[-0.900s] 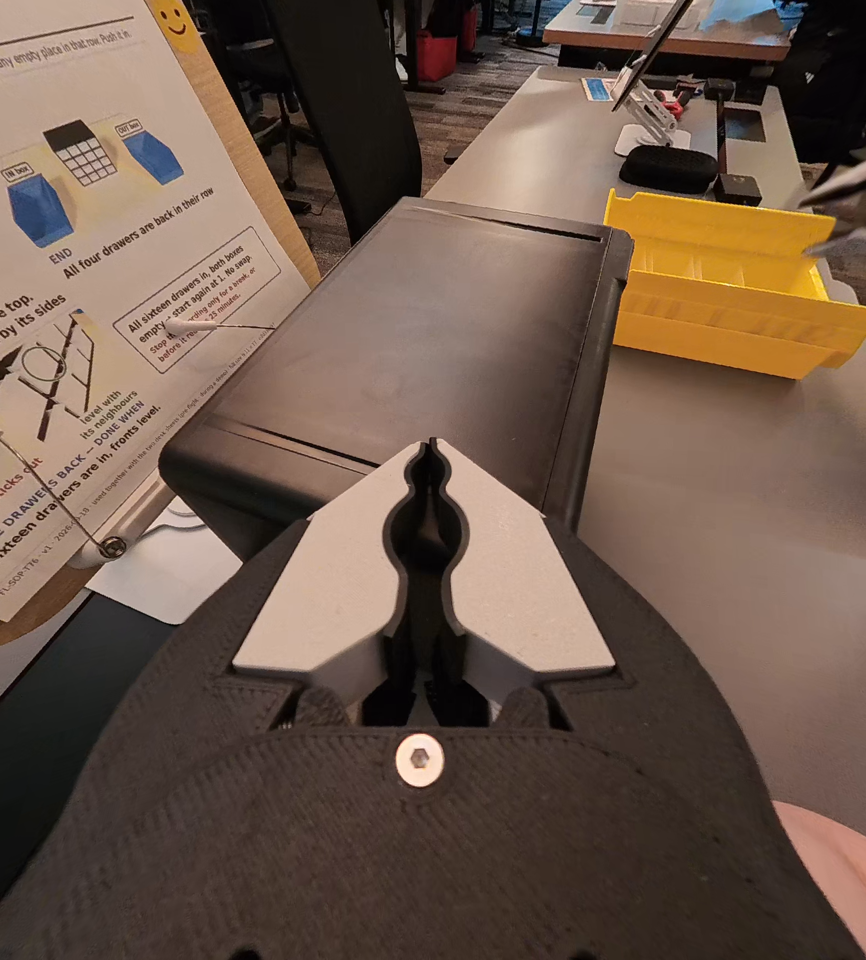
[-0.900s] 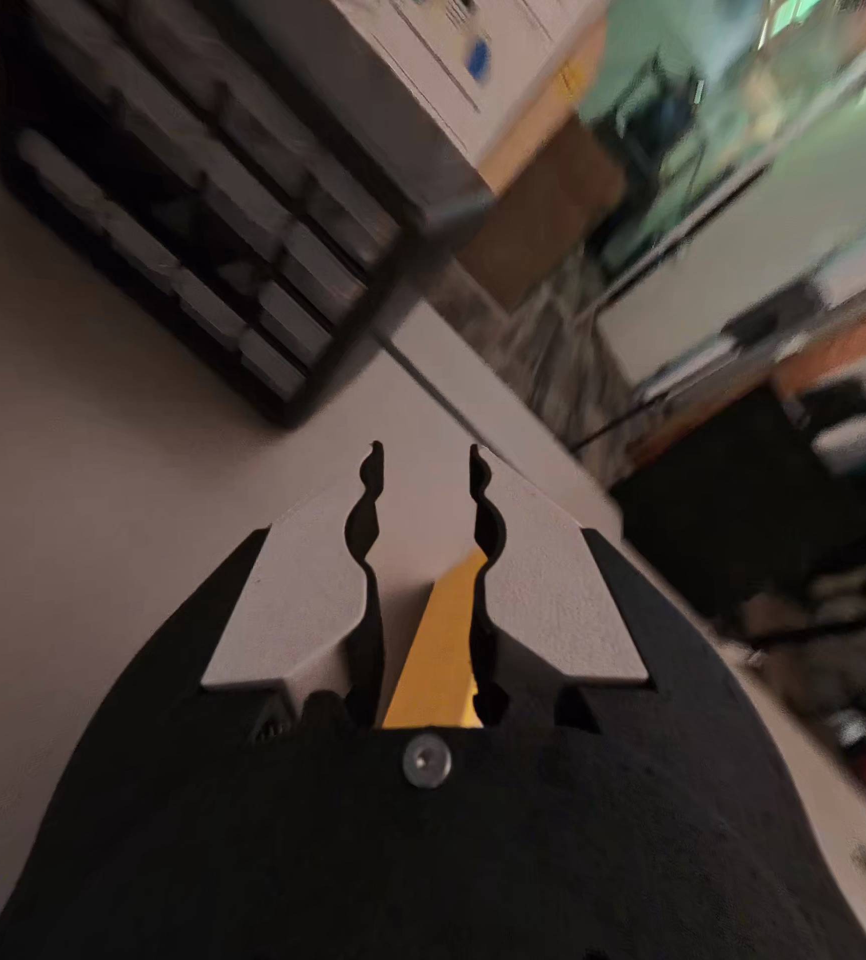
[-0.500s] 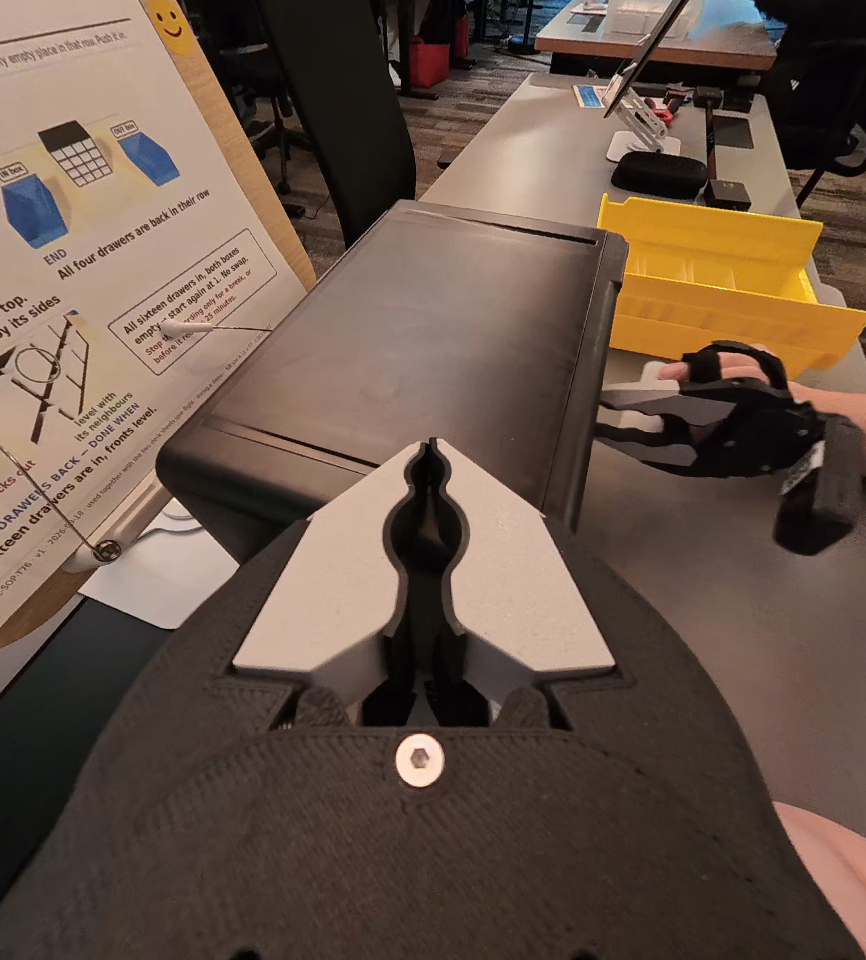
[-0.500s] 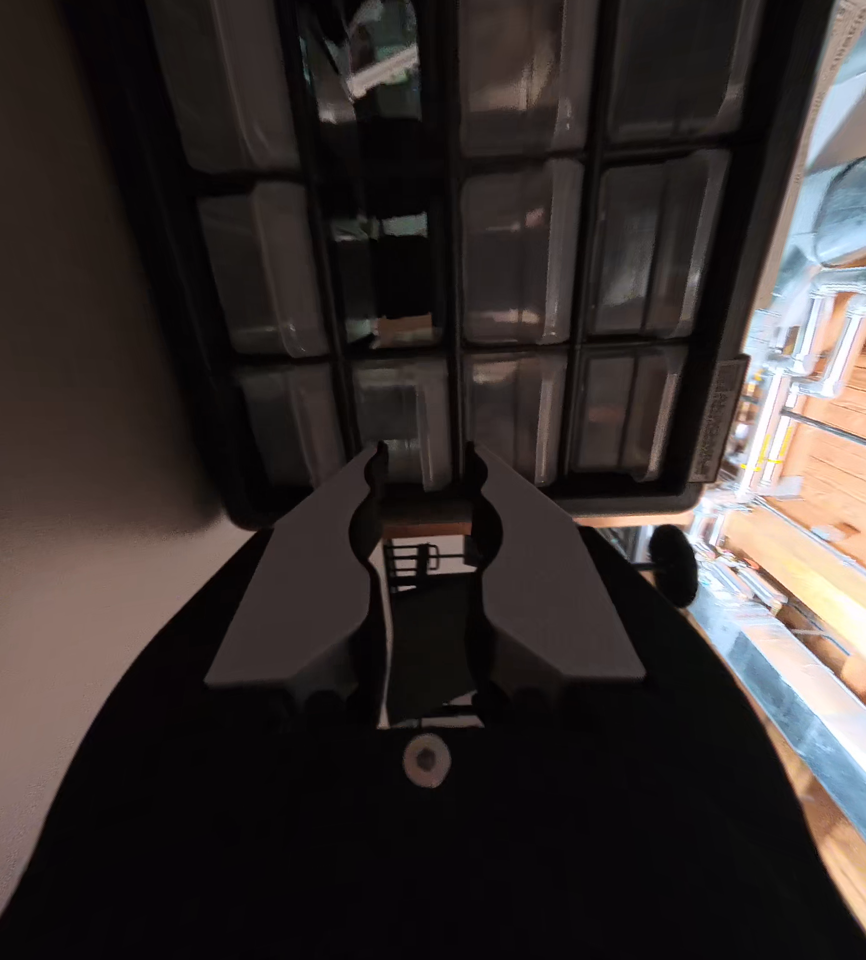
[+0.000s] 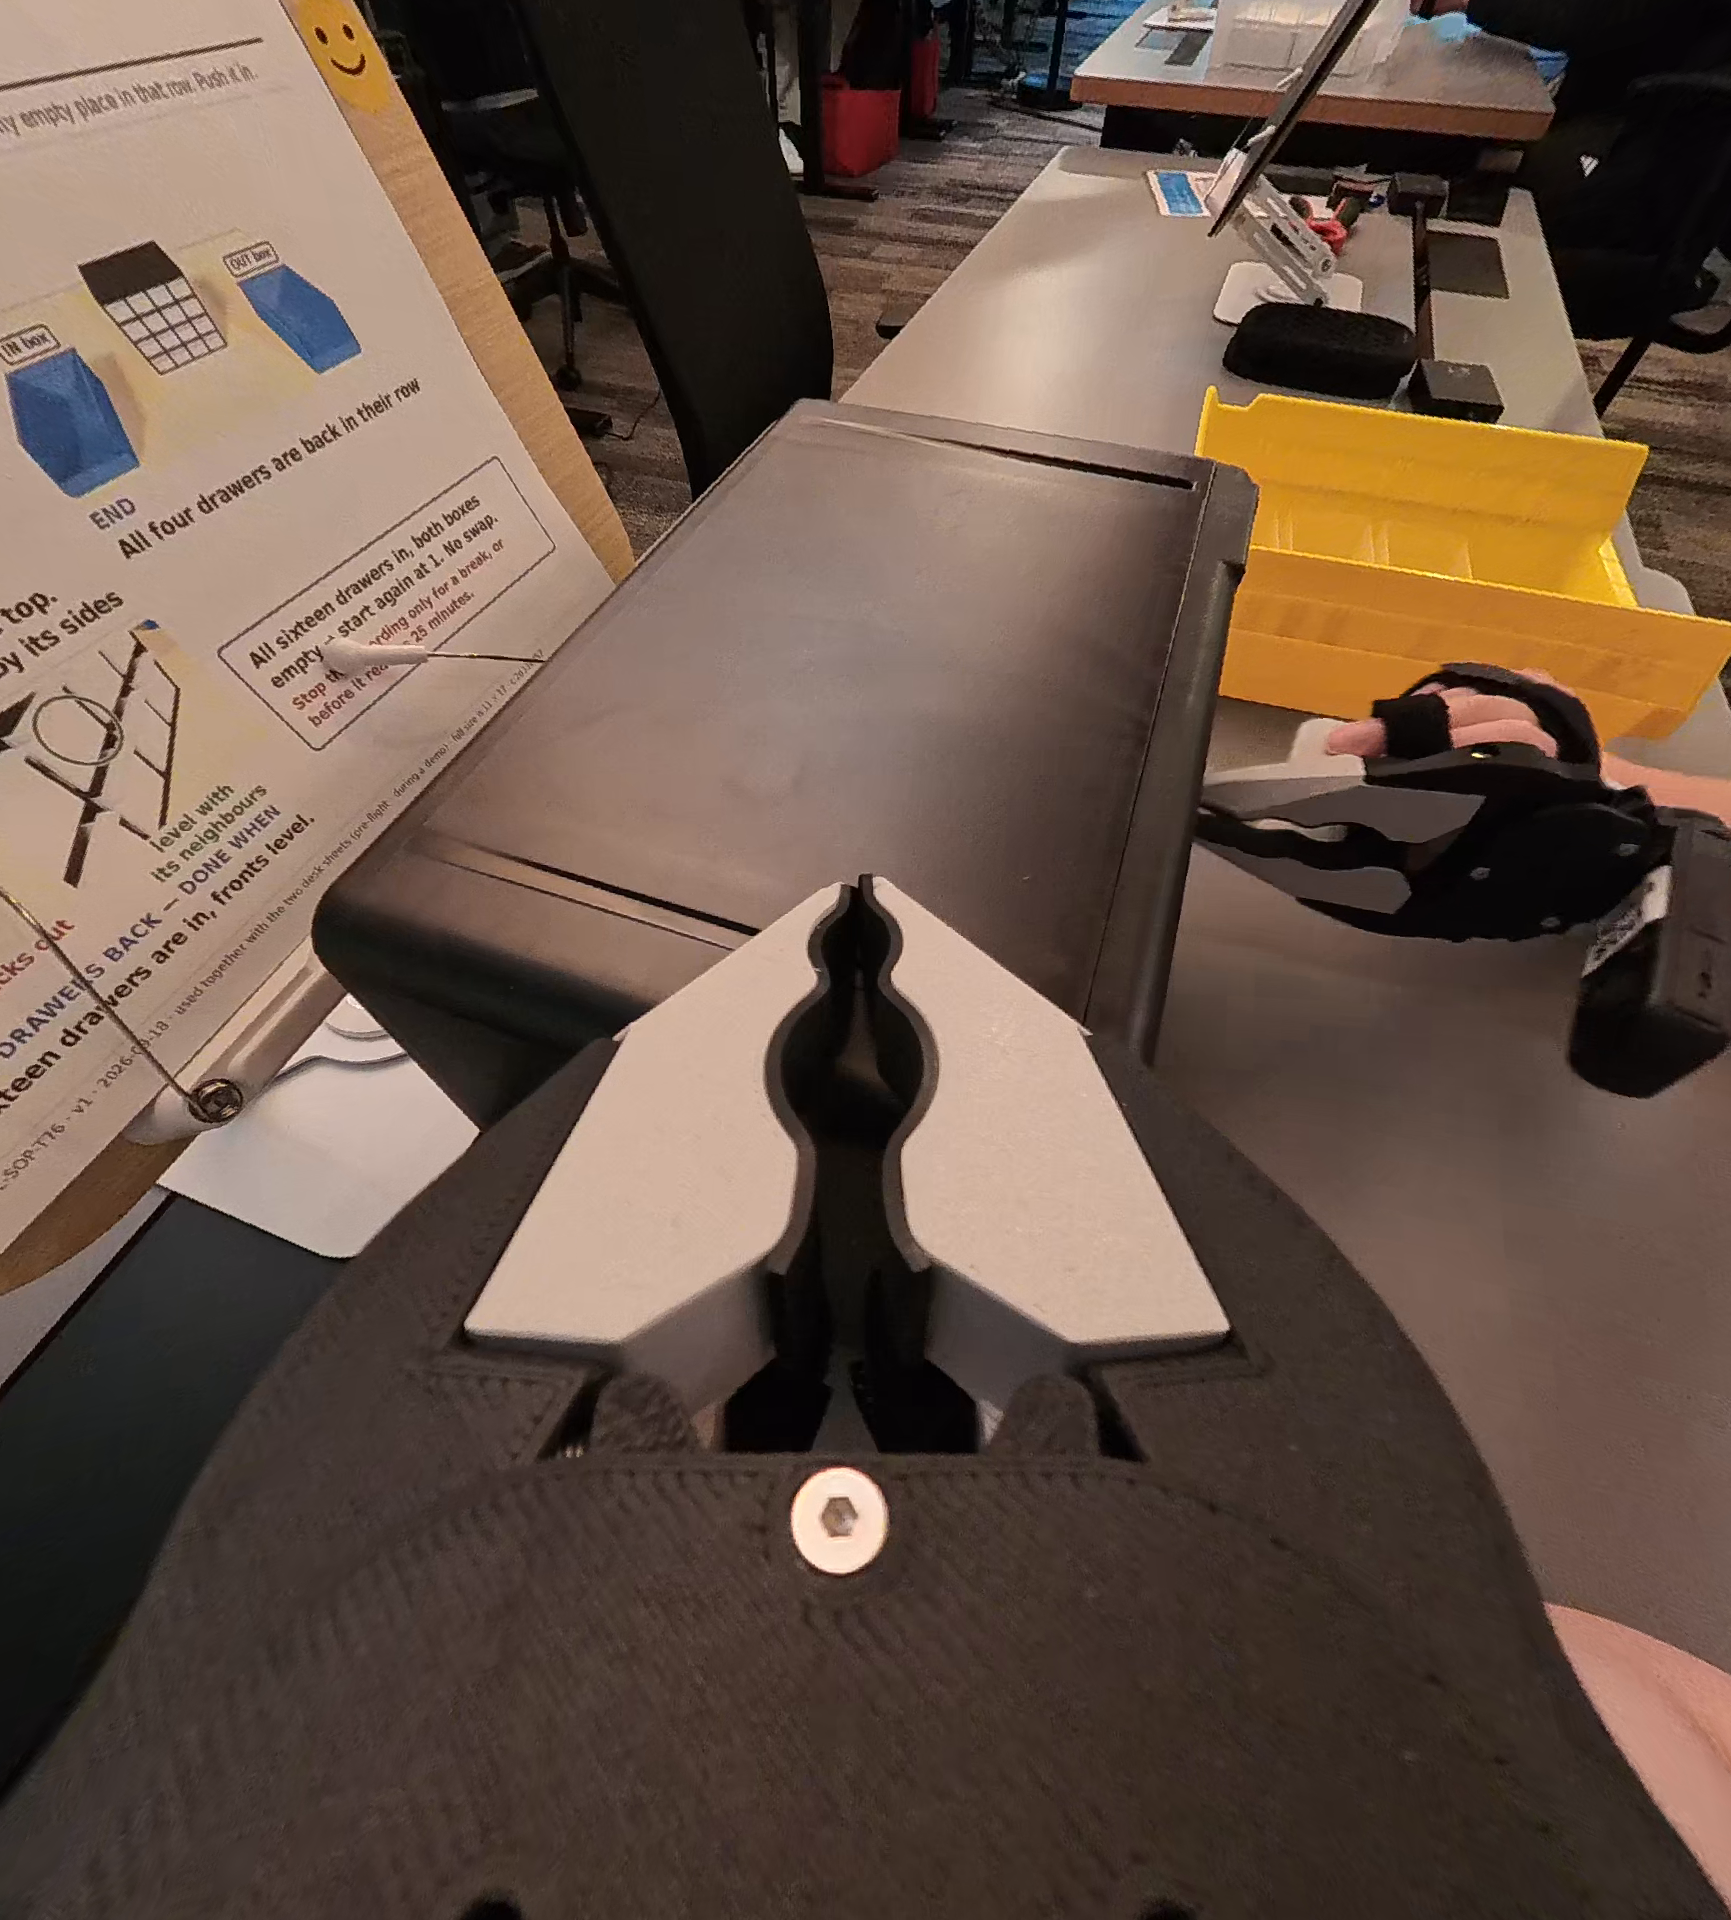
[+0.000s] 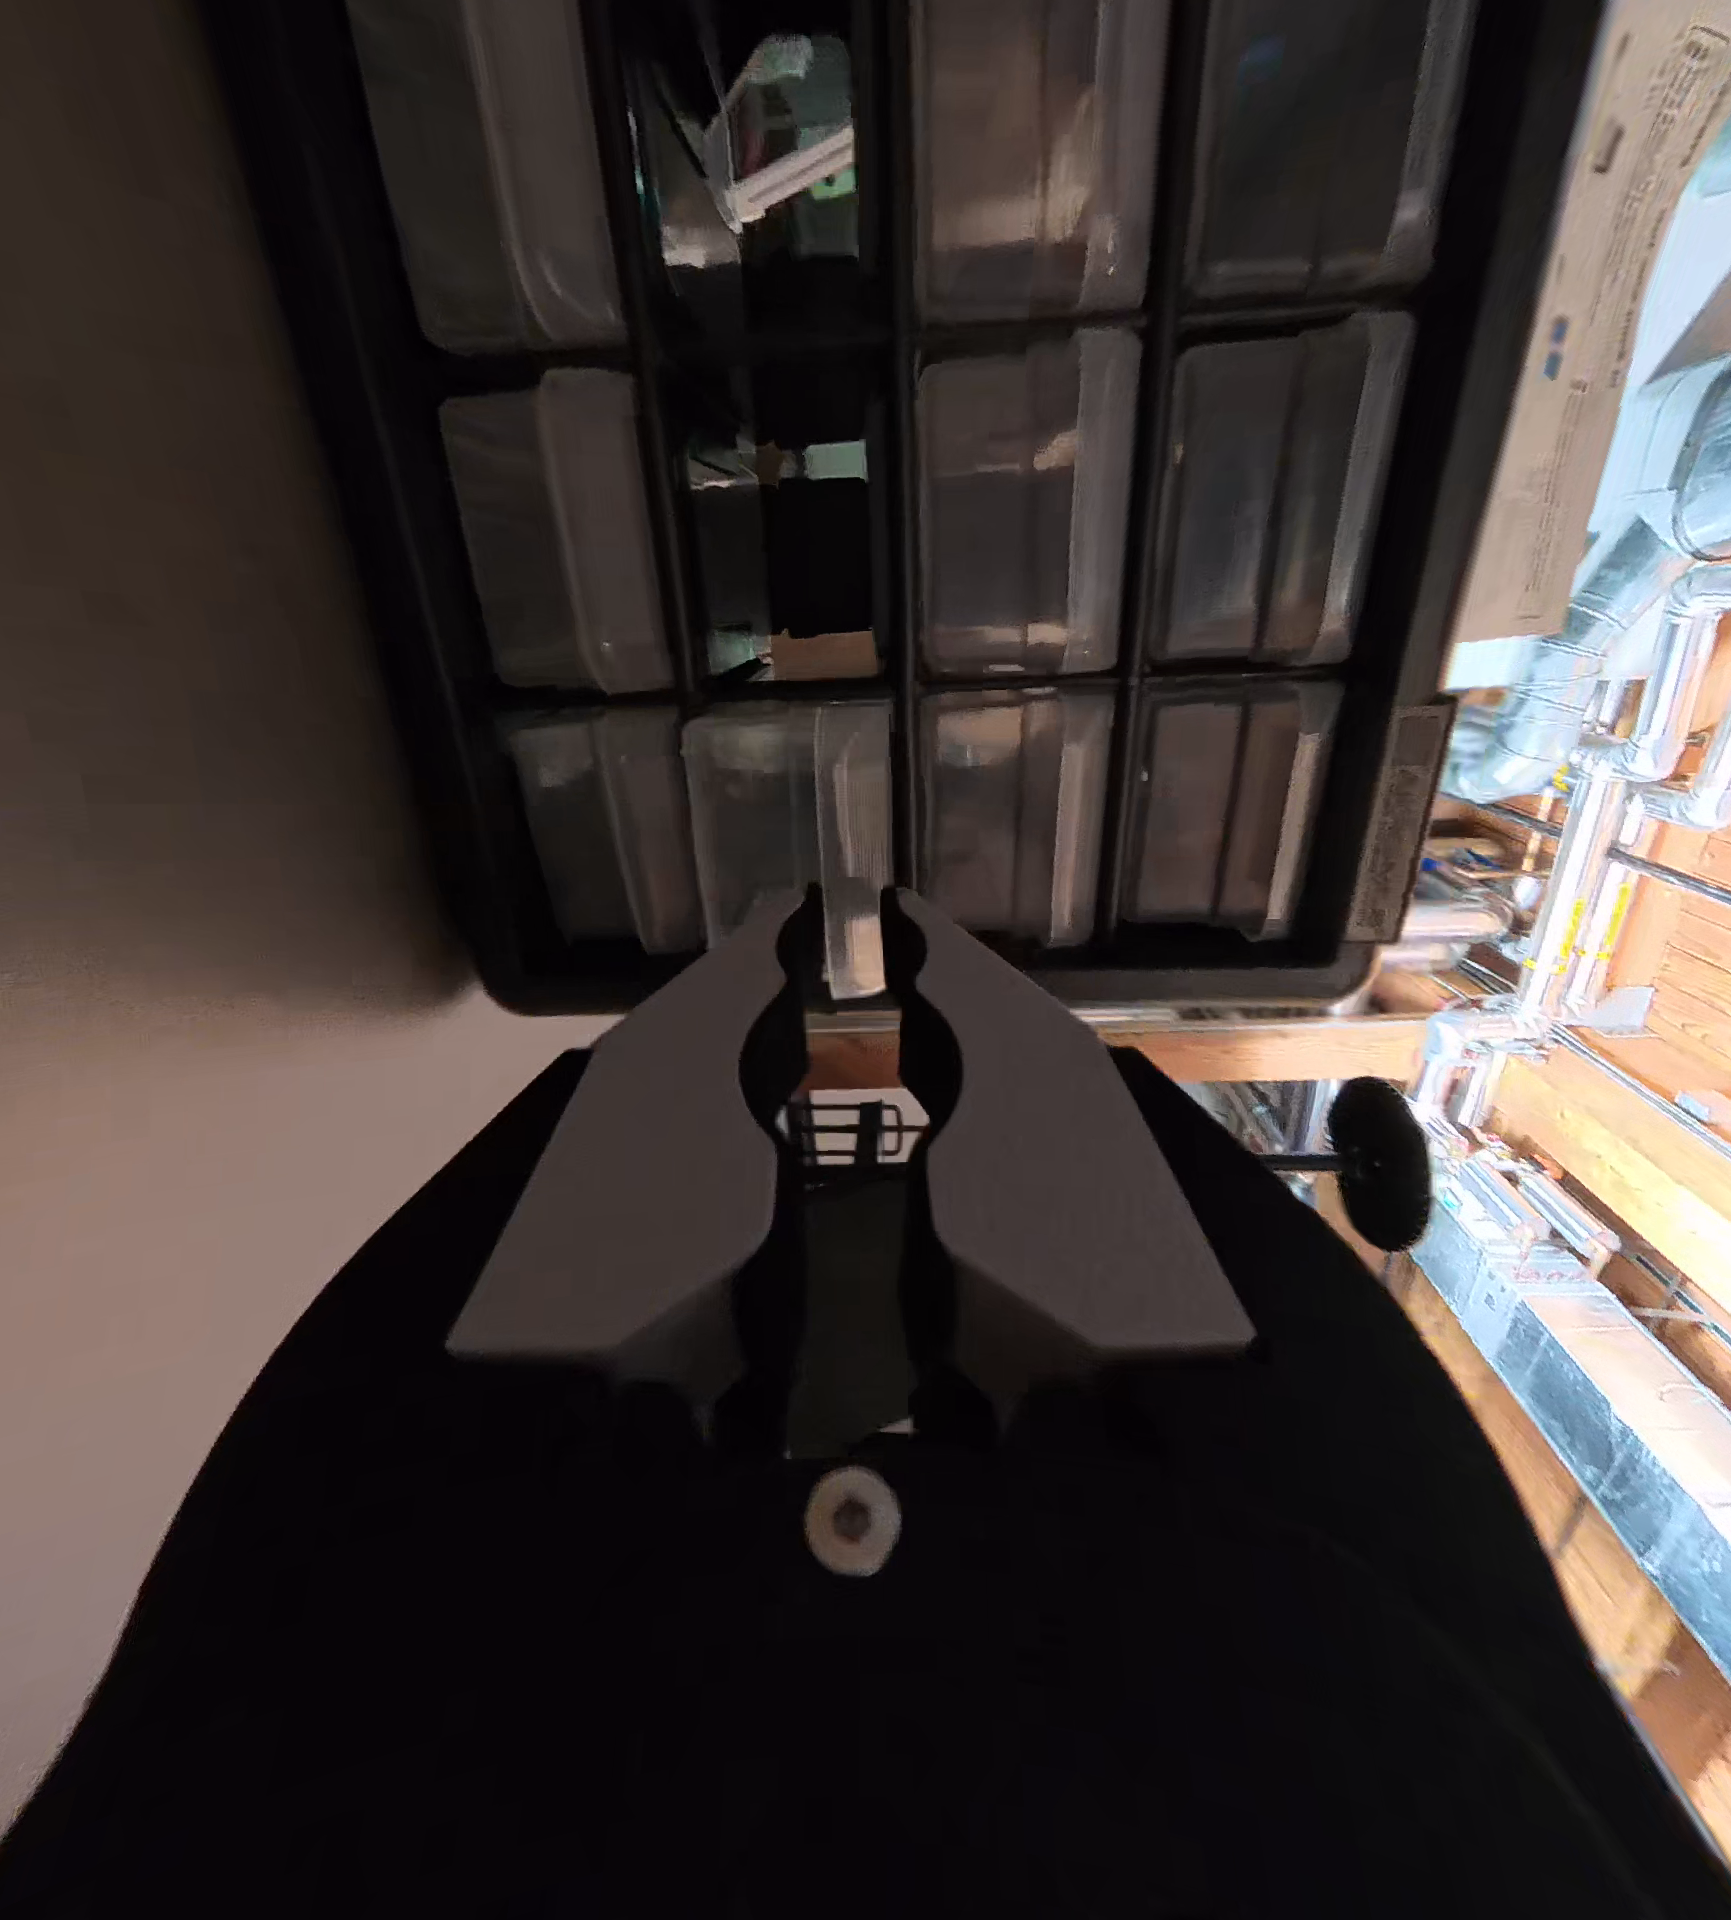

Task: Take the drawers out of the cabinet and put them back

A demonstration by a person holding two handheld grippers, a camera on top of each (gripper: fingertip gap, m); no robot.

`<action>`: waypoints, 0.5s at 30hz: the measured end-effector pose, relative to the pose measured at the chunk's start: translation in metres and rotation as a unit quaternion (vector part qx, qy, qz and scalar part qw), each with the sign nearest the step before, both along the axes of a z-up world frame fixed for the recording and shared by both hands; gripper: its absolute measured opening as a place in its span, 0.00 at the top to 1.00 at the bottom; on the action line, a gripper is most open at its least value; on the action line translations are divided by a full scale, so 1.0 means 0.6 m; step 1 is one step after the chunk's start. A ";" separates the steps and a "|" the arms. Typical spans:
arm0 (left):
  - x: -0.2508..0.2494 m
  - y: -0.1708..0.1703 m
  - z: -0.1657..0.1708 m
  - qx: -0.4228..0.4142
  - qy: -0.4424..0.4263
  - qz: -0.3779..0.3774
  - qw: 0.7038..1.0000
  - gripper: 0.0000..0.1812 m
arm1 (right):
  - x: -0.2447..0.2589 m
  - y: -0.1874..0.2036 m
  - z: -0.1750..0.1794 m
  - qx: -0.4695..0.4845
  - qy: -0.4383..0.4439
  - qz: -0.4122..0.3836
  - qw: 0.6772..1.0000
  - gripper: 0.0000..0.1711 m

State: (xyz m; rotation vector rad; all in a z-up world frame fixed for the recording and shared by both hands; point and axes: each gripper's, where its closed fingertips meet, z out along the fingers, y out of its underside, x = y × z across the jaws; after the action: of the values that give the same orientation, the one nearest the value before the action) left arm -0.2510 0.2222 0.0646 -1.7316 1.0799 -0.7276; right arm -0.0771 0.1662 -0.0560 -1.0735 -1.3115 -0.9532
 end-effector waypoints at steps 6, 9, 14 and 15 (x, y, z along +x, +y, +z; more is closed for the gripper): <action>0.000 0.000 0.000 -0.001 -0.001 0.000 1.000 1.00 | -0.011 -0.032 0.011 -0.073 0.017 0.031 0.997 0.82; 0.000 0.000 0.000 0.000 0.000 0.001 1.000 1.00 | -0.006 -0.012 0.002 -0.145 -0.005 0.006 0.989 0.76; 0.000 0.000 0.000 0.000 -0.001 -0.001 1.000 1.00 | -0.003 0.001 -0.021 -0.227 -0.045 -0.013 0.973 0.87; 0.000 0.000 0.000 -0.001 -0.001 -0.001 1.000 1.00 | -0.005 0.000 -0.022 -0.232 -0.052 -0.010 0.971 0.88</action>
State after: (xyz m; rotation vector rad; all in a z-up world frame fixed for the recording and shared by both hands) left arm -0.2509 0.2220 0.0647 -1.7298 1.0803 -0.7324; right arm -0.0801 0.1661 -0.0690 -1.4072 -1.6639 -0.7396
